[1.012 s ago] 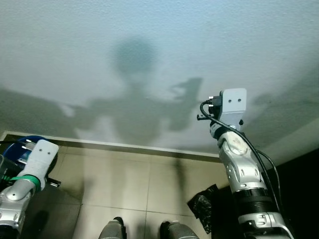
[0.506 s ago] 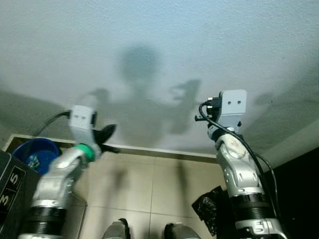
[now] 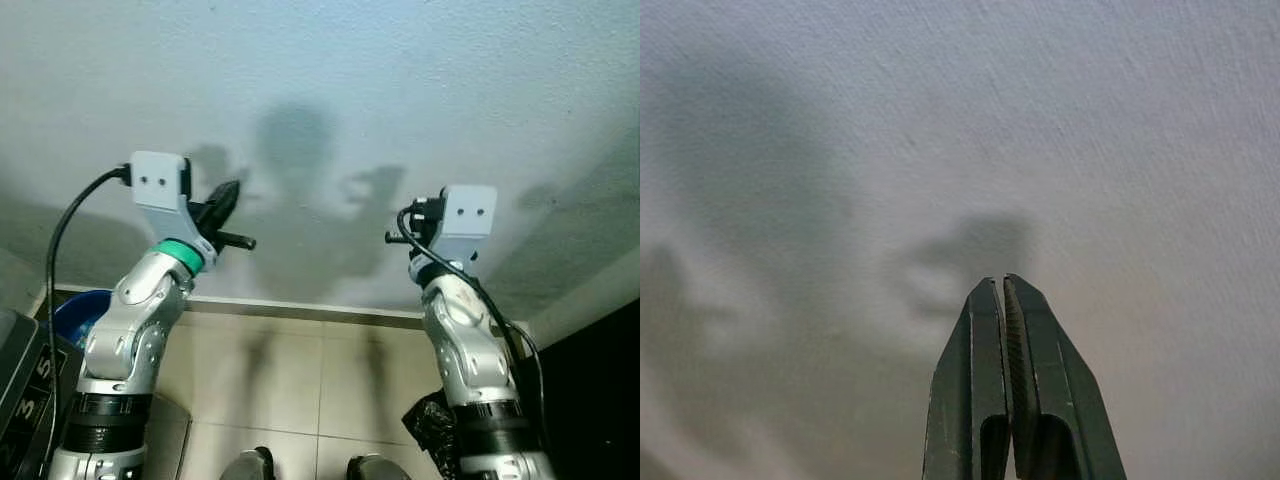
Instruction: Clothes washing
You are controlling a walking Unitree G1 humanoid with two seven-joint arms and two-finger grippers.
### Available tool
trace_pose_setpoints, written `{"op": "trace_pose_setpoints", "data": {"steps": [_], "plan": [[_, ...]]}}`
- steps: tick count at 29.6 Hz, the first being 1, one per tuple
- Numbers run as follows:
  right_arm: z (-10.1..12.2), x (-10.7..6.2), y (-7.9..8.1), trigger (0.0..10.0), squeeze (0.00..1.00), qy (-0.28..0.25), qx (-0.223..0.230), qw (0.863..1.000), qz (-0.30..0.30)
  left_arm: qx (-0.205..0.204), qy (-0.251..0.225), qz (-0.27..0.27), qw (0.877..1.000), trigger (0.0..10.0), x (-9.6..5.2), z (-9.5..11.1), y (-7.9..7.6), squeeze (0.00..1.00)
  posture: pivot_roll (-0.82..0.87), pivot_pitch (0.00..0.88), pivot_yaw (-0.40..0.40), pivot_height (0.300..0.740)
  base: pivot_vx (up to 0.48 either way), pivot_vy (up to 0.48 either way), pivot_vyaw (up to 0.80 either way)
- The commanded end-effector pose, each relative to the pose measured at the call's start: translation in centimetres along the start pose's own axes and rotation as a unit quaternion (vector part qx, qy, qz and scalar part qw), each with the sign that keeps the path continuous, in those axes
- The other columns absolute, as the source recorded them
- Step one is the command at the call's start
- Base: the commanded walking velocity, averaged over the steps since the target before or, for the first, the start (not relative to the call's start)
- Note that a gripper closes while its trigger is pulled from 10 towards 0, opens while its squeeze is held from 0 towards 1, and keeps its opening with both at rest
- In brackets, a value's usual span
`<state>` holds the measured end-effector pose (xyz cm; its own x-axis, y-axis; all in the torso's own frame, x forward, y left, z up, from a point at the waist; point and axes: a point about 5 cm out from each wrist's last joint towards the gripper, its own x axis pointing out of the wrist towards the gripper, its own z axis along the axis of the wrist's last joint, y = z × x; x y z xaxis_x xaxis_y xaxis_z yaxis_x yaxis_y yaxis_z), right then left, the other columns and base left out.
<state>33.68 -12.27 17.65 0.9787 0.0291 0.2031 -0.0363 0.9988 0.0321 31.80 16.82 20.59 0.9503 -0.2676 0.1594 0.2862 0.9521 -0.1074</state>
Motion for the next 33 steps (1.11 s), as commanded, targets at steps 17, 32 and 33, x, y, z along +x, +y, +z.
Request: {"op": "trace_pose_setpoints", "data": {"steps": [17,32,33], "plan": [[1.9,1.1,-0.4,10.0,0.00,-0.016,-0.001,1.000,0.013,-0.020,0.021,0.071,0.997,10.0,0.2,-1.3,-0.6,0.00,0.02,0.140,0.051,0.740,0.000,0.000,0.00],[1.5,0.6,-0.2,10.0,0.00,-0.014,0.006,1.000,0.008,0.079,-0.007,0.087,0.993,10.0,1.1,0.1,0.8,0.00,0.03,0.064,0.026,0.740,0.000,0.000,0.00],[1.5,0.6,-0.2,10.0,0.00,-0.014,0.006,1.000,0.008,0.079,-0.007,0.087,0.993,10.0,1.1,0.1,0.8,0.00,0.03,0.064,0.026,0.740,0.000,0.000,0.00]]}}
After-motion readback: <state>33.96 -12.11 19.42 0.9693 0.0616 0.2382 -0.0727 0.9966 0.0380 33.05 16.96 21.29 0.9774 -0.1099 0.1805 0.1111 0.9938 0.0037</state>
